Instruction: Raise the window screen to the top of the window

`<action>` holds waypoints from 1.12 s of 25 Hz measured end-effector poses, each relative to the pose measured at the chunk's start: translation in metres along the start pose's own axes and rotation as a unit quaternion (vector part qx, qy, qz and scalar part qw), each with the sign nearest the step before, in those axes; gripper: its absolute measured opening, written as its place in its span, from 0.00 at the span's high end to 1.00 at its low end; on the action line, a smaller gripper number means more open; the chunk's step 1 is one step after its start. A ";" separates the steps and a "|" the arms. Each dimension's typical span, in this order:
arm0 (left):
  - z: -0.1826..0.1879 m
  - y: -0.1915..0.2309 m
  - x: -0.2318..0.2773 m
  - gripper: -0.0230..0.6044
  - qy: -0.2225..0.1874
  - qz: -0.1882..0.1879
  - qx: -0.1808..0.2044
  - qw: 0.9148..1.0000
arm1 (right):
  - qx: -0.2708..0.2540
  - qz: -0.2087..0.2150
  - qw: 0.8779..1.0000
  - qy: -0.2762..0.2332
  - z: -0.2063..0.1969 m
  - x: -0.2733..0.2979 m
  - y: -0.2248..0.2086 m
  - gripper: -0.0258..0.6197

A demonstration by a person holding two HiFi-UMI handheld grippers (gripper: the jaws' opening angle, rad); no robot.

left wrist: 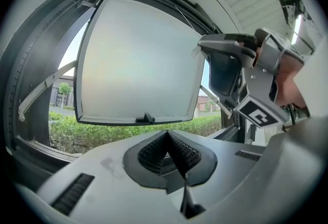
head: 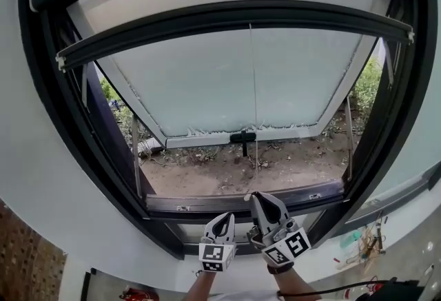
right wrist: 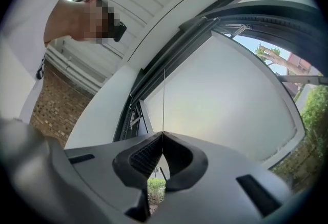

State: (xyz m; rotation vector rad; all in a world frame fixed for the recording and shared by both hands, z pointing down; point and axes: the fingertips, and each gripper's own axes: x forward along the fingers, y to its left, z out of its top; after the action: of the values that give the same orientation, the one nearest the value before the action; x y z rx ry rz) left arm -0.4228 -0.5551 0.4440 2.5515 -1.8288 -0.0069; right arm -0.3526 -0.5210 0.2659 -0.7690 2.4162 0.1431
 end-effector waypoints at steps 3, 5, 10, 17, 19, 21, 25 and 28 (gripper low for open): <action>0.000 0.002 0.001 0.96 -0.003 0.002 0.000 1.000 | 0.045 0.017 0.998 -0.038 0.021 -0.001 0.004 0.96; 0.000 0.003 0.001 0.96 -0.004 0.002 -0.001 1.000 | 0.075 0.036 0.994 -0.076 0.040 -0.002 0.010 0.96; -0.005 0.004 -0.001 0.96 0.001 0.004 -0.002 1.000 | 0.095 0.074 0.985 -0.125 0.084 -0.002 0.028 0.96; -0.006 0.001 -0.006 0.96 0.005 0.001 -0.002 1.000 | 0.094 0.049 0.992 -0.067 0.064 -0.005 0.027 0.96; -0.007 0.000 -0.008 0.96 0.008 -0.001 -0.003 1.000 | 0.113 0.002 0.993 -0.011 0.025 -0.009 0.012 0.96; -0.004 -0.001 -0.010 0.96 0.005 -0.003 -0.006 1.000 | 0.108 -0.035 0.991 0.064 -0.016 -0.014 -0.001 0.96; 0.003 -0.004 -0.015 0.96 -0.001 -0.006 -0.014 1.000 | 0.055 -0.060 0.978 0.191 -0.077 -0.031 -0.012 0.96; 0.008 -0.010 -0.017 0.96 -0.008 -0.011 -0.018 1.000 | 0.010 -0.064 0.968 0.243 -0.102 -0.048 -0.018 0.96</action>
State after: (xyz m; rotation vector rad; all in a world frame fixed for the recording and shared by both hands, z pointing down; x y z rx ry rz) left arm -0.4193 -0.5357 0.4359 2.5547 -1.7892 -0.0593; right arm -0.3629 -0.5393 0.3784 -1.0450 2.8048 -0.1381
